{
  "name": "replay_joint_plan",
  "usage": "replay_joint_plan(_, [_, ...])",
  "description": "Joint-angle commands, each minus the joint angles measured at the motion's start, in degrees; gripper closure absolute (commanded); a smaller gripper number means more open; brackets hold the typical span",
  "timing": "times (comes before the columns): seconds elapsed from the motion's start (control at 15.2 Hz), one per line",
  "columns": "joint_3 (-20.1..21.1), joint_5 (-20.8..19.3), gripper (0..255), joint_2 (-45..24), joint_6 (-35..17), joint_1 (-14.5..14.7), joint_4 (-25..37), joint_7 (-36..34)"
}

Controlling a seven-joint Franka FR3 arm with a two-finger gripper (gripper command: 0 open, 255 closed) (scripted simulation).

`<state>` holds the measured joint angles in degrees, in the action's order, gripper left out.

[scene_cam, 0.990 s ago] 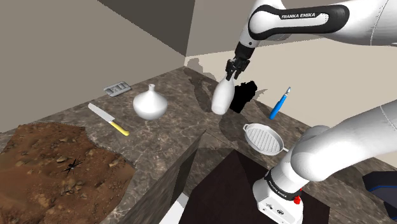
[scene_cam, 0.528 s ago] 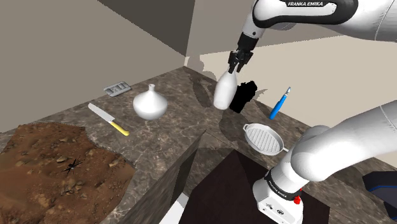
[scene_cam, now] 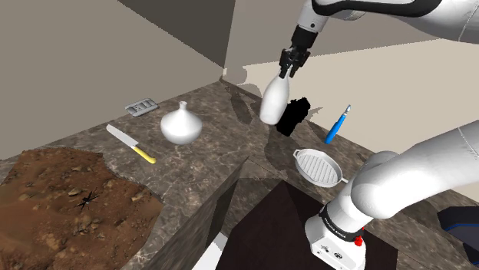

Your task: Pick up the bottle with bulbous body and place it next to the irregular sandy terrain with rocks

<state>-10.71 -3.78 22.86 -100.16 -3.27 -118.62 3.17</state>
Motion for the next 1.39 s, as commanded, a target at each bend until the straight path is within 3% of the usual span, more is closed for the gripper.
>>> replay_joint_plan(0.0, [0.0,0.0,255,-0.2,1.4,0.0,1.6,0.1])
replay_joint_plan(1.32, [0.1,1.0,255,-5.2,17.0,0.4,22.2,0.8])
